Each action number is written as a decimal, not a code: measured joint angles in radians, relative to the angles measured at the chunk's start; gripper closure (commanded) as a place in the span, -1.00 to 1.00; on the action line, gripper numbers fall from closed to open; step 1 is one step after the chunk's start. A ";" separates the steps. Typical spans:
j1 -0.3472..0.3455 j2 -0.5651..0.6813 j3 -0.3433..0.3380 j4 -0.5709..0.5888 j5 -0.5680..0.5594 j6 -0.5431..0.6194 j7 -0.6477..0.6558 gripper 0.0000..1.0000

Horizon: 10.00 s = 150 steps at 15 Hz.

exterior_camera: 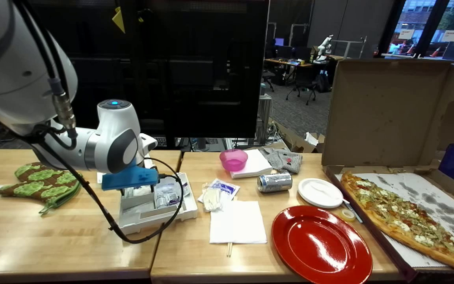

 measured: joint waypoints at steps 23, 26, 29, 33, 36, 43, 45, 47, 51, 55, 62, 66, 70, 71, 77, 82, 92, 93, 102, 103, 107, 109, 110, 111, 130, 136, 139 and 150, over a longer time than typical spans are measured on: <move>-0.027 0.030 0.025 0.047 -0.065 -0.013 0.042 0.98; -0.027 0.028 0.030 0.047 -0.065 -0.013 0.043 0.98; -0.026 0.016 0.041 0.045 -0.065 -0.014 0.046 0.98; -0.022 -0.032 0.062 0.025 -0.065 -0.015 0.063 0.98; -0.017 -0.084 0.074 -0.002 -0.066 -0.015 0.075 0.98; -0.008 -0.179 0.073 -0.046 -0.066 -0.013 0.079 0.98; -0.007 -0.208 0.069 -0.048 -0.066 -0.013 0.079 0.98; -0.004 -0.238 0.058 -0.049 -0.066 -0.012 0.079 0.98; 0.001 -0.304 0.018 -0.054 -0.065 -0.012 0.077 0.98; 0.000 -0.377 -0.052 -0.073 -0.065 -0.010 0.073 0.98; -0.005 -0.472 -0.249 -0.114 -0.053 -0.007 -0.003 0.98; -0.005 -0.485 -0.386 -0.108 -0.033 -0.004 -0.084 0.98; -0.005 -0.488 -0.507 -0.108 -0.002 0.000 -0.169 0.98; -0.004 -0.488 -0.535 -0.108 0.006 0.001 -0.187 0.98; 0.017 -0.468 -0.680 -0.110 0.080 0.013 -0.295 0.98; 0.118 -0.400 -0.804 -0.101 0.200 0.064 -0.377 0.98; 0.383 -0.289 -1.062 -0.003 0.297 0.109 -0.417 0.98; 0.405 -0.282 -1.084 0.007 0.298 0.109 -0.417 0.98; 0.560 -0.244 -1.247 0.061 0.298 0.108 -0.417 -0.45; 0.569 -0.244 -1.256 0.062 0.298 0.109 -0.417 -0.58; 0.582 -0.245 -1.265 0.052 0.297 0.110 -0.421 -1.00; 0.581 -0.246 -1.258 0.034 0.293 0.116 -0.430 -1.00; 0.578 -0.248 -1.250 0.020 0.290 0.127 -0.434 -1.00; 0.573 -0.250 -1.237 0.002 0.287 0.144 -0.437 -1.00; 0.380 -0.192 -0.807 -0.116 0.378 0.236 -0.649 -1.00; 0.257 -0.076 -0.610 -0.117 0.377 0.203 -0.689 -1.00; 0.238 -0.057 -0.567 -0.116 0.380 0.213 -0.711 -1.00; 0.233 -0.052 -0.562 -0.114 0.380 0.217 -0.721 -1.00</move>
